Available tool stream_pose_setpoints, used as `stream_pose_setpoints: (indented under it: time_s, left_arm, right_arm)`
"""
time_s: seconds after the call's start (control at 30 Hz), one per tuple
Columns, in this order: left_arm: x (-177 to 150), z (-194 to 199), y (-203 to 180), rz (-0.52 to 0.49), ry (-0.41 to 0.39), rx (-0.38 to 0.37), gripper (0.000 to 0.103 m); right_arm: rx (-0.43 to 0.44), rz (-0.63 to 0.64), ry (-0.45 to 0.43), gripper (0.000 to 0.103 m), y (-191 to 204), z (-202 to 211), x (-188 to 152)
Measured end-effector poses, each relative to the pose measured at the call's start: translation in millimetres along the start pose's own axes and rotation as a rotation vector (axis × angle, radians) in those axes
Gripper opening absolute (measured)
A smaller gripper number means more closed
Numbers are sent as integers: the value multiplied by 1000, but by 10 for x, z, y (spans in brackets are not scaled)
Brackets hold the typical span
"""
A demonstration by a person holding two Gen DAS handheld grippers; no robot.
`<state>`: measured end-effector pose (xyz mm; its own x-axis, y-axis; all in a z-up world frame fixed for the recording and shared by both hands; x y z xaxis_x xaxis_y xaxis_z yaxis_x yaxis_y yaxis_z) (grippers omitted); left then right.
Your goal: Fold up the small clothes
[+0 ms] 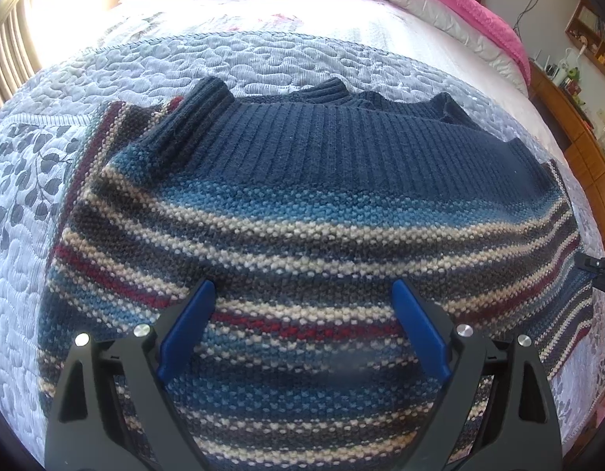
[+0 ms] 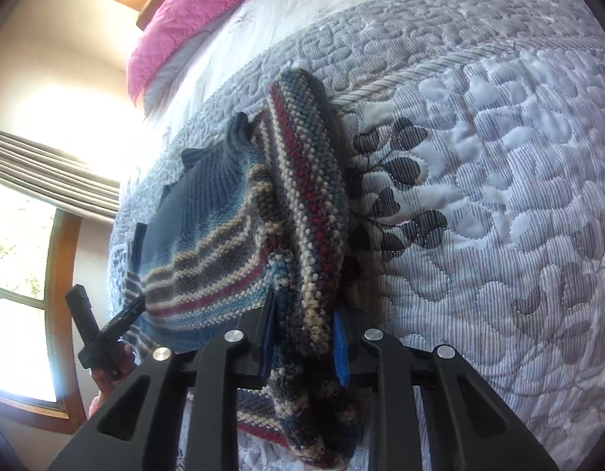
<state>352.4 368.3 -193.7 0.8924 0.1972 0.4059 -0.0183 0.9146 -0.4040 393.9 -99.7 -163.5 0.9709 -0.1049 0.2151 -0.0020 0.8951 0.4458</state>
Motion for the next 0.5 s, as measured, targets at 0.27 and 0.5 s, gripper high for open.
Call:
stream_pose_setpoints:
  time_s: [0.27, 0.5]
  left_arm:
    - [24, 232, 104, 62, -11, -68, 90]
    - [1, 567, 269, 106, -68, -81, 90]
  right_arm:
    - [49, 75, -24, 24, 598, 369, 87]
    - [78, 269, -19, 24, 1596, 454, 72]
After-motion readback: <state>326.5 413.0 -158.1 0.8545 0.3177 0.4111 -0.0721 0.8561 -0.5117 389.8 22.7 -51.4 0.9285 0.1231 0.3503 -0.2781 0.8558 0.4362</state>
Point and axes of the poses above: each gripper's, at about its wrist camera, not at the fingertips, and z roughly against the way its jaws point, y to its left, x to its top, the point moved 1 cm from there along -z, roughly the way its jaws point, and after that the axes turned 12 degrees about -x, right-handed, at the moved point
